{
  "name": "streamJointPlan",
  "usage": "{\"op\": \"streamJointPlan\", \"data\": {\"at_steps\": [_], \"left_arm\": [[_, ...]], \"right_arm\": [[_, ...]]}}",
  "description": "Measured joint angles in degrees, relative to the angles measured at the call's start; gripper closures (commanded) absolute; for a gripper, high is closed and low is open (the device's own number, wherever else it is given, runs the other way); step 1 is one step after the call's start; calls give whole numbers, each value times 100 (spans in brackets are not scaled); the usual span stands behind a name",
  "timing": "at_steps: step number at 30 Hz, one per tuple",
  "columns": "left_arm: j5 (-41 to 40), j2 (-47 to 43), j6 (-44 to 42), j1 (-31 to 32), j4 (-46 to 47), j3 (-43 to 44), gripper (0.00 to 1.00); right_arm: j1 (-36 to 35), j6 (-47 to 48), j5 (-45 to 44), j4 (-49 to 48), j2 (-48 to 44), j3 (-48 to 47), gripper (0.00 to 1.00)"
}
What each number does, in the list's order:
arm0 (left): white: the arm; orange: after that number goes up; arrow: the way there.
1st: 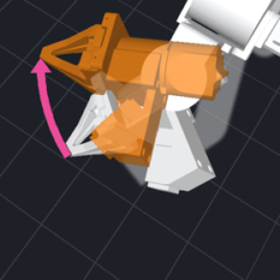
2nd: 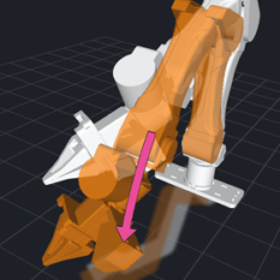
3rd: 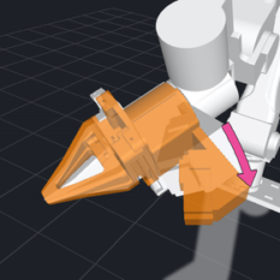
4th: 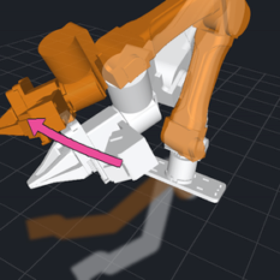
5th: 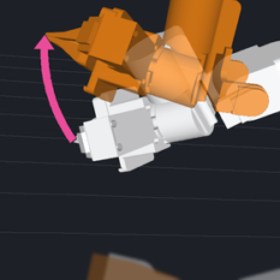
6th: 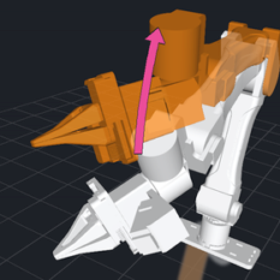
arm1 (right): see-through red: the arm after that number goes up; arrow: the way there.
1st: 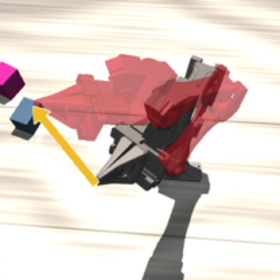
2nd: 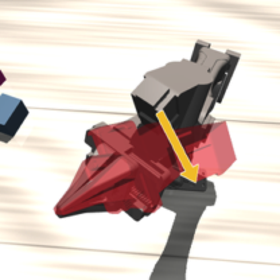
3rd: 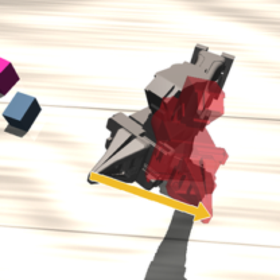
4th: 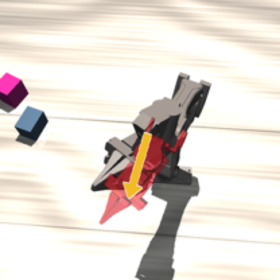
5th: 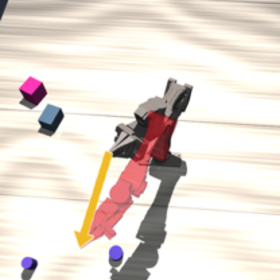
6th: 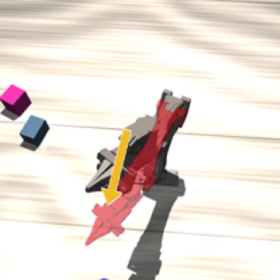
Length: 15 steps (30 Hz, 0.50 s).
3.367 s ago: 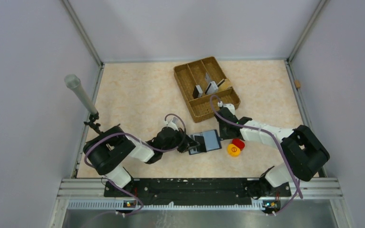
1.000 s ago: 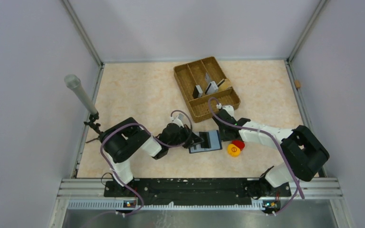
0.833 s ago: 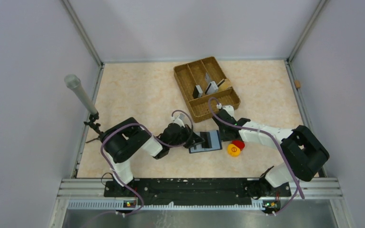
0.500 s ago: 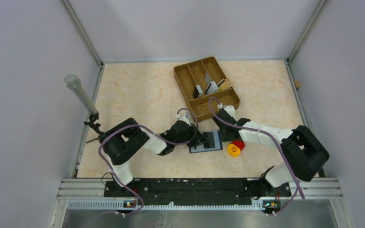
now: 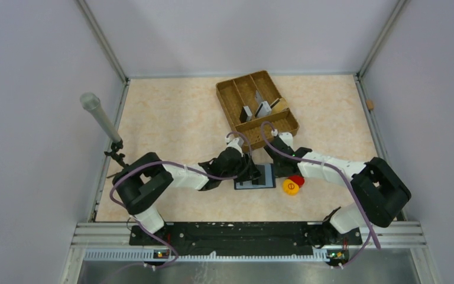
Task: Put the credit cards into the card holder
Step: Insert the credit card into the card holder.
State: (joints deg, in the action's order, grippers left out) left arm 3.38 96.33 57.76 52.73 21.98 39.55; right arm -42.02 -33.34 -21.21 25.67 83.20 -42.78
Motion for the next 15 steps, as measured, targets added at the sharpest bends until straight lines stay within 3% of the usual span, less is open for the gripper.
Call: {"op": "streamJointPlan", "data": {"at_steps": [8, 15], "left_arm": [[-13, -144, -315, 46, -24, 4, 48], [-332, -470, -343, 68, -264, -42, 38]], "right_arm": [[0, -28, -15, 57, 0, 0, 100], [0, -28, -31, 63, 0, 0, 100]]}}
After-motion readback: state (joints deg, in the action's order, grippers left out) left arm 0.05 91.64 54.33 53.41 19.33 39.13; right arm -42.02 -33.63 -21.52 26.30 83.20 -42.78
